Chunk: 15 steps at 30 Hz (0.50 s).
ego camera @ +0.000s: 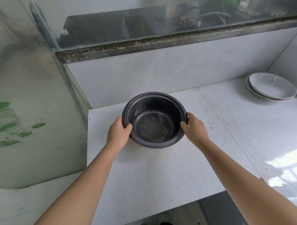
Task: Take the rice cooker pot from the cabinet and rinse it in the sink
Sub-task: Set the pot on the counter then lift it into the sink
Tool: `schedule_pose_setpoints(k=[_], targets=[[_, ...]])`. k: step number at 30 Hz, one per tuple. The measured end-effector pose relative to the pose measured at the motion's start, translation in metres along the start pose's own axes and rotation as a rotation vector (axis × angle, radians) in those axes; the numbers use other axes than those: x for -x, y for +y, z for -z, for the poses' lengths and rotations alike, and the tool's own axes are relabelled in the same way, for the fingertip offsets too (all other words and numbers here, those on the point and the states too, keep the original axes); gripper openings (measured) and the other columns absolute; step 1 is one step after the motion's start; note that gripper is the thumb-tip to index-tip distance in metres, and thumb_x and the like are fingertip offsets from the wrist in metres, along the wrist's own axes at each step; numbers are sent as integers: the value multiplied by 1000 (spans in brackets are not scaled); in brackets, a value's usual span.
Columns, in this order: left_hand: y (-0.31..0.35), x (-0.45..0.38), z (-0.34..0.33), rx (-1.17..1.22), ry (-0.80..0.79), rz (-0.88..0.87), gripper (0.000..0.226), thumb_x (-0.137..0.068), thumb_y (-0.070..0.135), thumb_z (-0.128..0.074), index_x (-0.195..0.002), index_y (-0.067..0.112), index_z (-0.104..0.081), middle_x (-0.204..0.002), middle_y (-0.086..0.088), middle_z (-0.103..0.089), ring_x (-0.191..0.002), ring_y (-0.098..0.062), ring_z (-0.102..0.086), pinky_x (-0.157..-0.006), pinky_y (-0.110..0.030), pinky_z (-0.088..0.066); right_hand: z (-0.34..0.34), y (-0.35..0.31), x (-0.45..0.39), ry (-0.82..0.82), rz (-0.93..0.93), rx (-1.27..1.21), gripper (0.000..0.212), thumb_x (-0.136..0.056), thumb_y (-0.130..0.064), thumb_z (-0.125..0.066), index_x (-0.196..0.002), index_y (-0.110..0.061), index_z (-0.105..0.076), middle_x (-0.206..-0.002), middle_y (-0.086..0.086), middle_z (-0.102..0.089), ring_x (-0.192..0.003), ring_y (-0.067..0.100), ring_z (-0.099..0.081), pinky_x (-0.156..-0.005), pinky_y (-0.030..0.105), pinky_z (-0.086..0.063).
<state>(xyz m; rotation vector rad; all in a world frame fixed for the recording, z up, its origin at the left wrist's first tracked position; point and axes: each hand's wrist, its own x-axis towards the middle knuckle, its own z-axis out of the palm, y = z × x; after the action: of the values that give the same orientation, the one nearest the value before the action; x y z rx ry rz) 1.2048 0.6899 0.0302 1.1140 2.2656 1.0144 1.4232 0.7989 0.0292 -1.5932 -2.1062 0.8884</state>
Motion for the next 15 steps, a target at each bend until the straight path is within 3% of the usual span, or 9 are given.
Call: schedule_pose_setpoints(k=[3, 6, 11, 15], targets=[[9, 3, -2, 23, -26, -52, 17, -89, 16, -51, -104, 11, -55, -87, 3, -57, -71, -6, -49, -58, -16, -35, 11, 4, 14, 66, -13, -34, 17, -90, -18, -46, -100, -7, -53, -90, 10, -65, -77, 28, -62, -56, 29, -47], [17, 10, -9, 45, -52, -94, 15, -88, 16, -52, -102, 14, -55, -85, 7, -57, -74, -8, -51, -59, -17, -35, 23, 12, 31, 128, -34, -48, 16, -90, -18, -45, -101, -8, -53, -90, 10, -65, -69, 23, -58, -52, 27, -43], [32, 25, -28, 66, -136, -171, 10, -87, 17, -53, -96, 19, -53, -77, 15, -54, -70, -2, -51, -55, -17, -35, 42, 31, 71, 247, -98, -127, 17, -90, -16, -45, -104, -10, -53, -89, 10, -65, -70, 25, -60, -56, 37, -53], [49, 43, -50, 87, -211, -248, 10, -85, 17, -54, -95, 18, -54, -78, 9, -56, -70, -7, -50, -58, -20, -38, 56, 55, 110, 383, -140, -164, 17, -90, -14, -45, -105, -12, -55, -83, 3, -64, -67, 14, -56, -55, 22, -45]])
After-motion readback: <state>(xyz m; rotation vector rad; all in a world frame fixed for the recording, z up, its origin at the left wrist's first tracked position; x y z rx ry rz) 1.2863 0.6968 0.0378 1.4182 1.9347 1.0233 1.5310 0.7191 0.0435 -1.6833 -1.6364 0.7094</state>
